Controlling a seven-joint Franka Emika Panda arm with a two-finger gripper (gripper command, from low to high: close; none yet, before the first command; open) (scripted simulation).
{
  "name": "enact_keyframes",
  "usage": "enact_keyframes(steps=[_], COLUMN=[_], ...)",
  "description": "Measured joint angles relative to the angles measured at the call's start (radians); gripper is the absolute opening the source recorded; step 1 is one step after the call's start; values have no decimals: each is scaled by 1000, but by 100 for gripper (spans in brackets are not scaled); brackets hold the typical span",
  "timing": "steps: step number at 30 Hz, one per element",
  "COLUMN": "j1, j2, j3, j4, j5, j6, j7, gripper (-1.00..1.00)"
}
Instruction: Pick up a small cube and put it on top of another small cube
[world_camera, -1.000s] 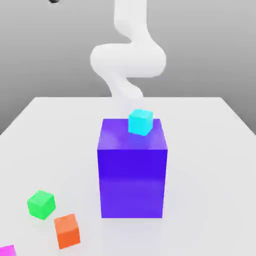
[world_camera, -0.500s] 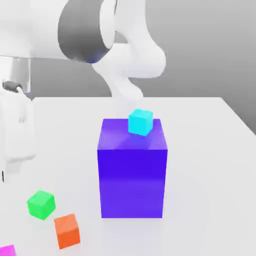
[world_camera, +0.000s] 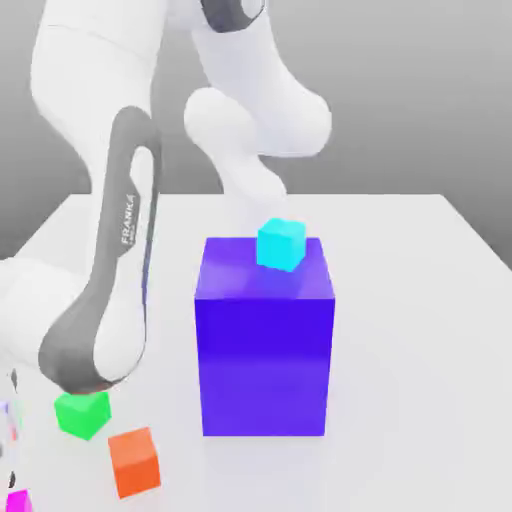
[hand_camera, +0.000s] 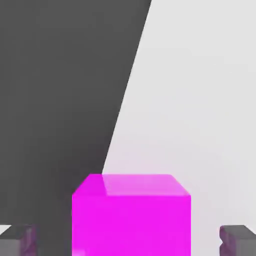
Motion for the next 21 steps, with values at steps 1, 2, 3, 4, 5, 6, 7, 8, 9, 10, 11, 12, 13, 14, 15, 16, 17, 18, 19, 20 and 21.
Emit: enact_keyframes(steps=[1,2,3,4,5,6,7,8,9,10,11,12,13,14,15,16,17,18,19,20,21], j1=[0,0,0,-2,0,4,8,13,16,15,15,16,18,19,20,22,24,26,27,27,28], j2=[0,0,0,12,0,-24,-54,-87,-120,-152,-183,-213,-244,-274,-305,-335,-366,-397,-428,-459,-490], j3=[0,0,0,2,0,-5,-11,-17,-23,-26,-33,-40,-48,-55,-63,-71,-79,-88,-96,-104,-112], j4=[0,0,0,3,0,-6,-13,-21,-35,-63,-95,-129,-165,-200,-236,-273,-309,-345,-382,-418,-455], j5=[0,1,1,3,1,-3,-9,-15,-20,-20,-18,-15,-14,-14,-15,-18,-22,-29,-38,-49,-62], j6=[0,1,2,10,1,-18,-40,-65,-85,-89,-87,-84,-80,-75,-69,-63,-57,-51,-45,-39,-33], j7=[0,-1,-1,-2,0,3,6,11,17,26,37,49,62,76,91,107,125,144,165,187,211], gripper=[-100,-100,-100,-100,-100,-100,-100,-100,-100,-100,-100,-100,-100,-100,-100,-100,-100,-100,-100,-100,-100])
